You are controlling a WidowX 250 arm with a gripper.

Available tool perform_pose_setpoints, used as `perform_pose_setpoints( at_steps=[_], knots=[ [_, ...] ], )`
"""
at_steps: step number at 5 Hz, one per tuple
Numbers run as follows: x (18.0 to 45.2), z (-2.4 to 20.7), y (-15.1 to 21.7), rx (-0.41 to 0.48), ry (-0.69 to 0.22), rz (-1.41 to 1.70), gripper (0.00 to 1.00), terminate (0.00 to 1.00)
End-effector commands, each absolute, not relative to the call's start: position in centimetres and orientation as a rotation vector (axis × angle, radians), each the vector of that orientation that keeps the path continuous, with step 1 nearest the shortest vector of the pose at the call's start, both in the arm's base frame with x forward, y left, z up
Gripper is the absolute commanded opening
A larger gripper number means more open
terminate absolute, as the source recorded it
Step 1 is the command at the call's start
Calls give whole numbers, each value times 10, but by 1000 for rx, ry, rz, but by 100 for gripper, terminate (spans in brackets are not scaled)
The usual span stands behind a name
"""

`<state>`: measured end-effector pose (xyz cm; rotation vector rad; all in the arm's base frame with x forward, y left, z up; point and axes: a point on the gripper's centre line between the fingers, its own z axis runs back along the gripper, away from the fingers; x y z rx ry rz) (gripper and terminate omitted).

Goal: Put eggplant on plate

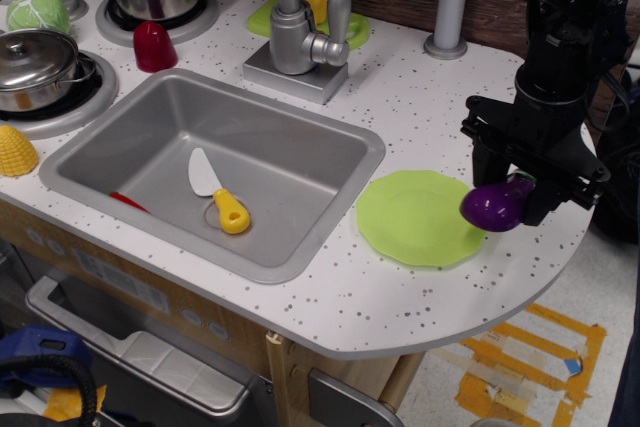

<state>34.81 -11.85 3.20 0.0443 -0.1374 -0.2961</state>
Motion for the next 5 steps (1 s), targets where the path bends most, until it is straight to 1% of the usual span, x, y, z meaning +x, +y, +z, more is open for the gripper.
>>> perform_pose_setpoints(
  at_steps=[1, 2, 4, 5],
  knots=[
    [350, 65, -106, 88, -246, -300, 0, 0],
    [346, 61, -90, 79, -257, -309, 0, 0],
    [338, 47, -61, 102, -290, -363, 0, 0],
    [339, 43, -58, 60, -303, -375, 100, 100]
  ],
)
